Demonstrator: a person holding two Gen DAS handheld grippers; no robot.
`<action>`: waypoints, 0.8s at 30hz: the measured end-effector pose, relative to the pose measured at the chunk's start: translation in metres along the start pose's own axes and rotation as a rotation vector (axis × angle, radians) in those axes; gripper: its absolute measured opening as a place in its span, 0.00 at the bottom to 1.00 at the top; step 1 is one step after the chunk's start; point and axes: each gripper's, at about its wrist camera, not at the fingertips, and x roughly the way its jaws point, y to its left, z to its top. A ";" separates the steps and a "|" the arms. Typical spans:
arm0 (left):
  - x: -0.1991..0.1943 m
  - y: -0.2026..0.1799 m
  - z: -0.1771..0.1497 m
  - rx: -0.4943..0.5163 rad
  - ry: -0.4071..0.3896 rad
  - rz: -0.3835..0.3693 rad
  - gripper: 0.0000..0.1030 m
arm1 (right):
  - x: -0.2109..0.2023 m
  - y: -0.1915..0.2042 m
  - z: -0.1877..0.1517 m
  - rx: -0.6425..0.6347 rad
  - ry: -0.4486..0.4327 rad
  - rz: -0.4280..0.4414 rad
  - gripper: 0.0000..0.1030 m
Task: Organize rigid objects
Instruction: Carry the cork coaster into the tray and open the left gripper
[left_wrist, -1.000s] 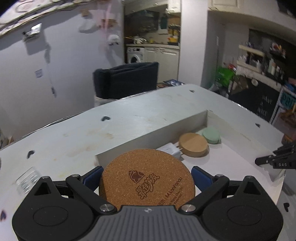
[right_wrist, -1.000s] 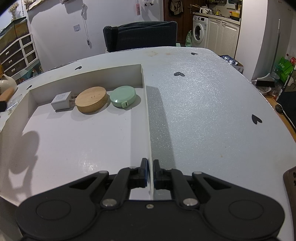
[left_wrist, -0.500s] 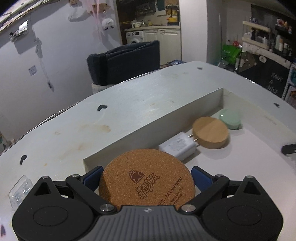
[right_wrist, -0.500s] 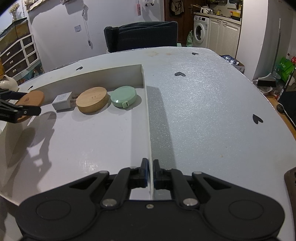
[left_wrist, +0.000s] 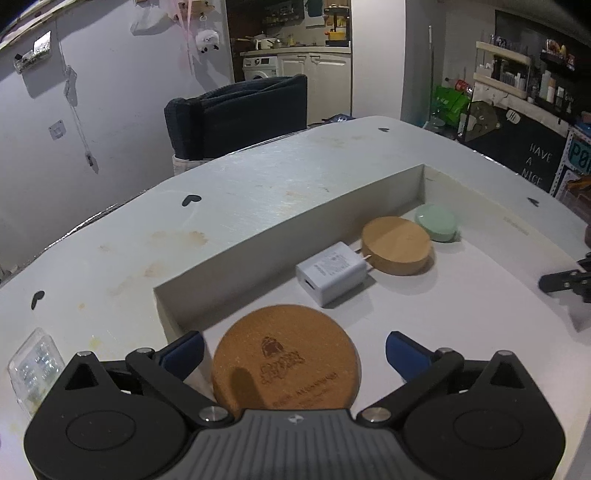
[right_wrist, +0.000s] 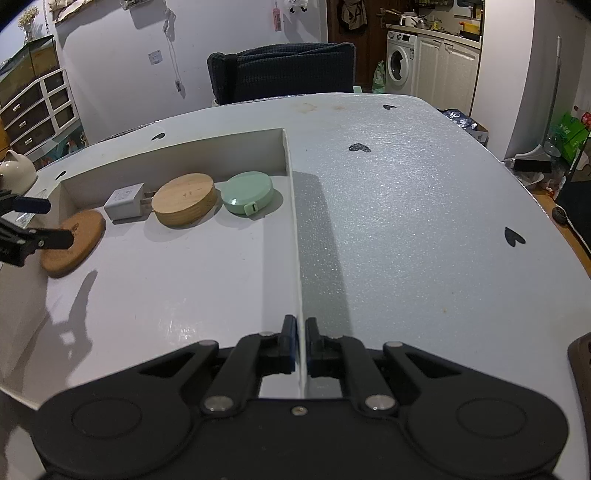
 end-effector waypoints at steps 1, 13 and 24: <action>-0.002 -0.001 -0.001 -0.004 0.000 -0.004 1.00 | 0.000 0.000 0.000 0.000 0.000 0.000 0.06; -0.033 -0.020 -0.007 -0.002 -0.029 -0.057 1.00 | 0.000 0.000 0.000 -0.001 0.000 0.000 0.06; -0.076 -0.043 -0.023 0.009 -0.105 -0.098 1.00 | 0.000 0.000 0.000 -0.001 0.000 0.000 0.06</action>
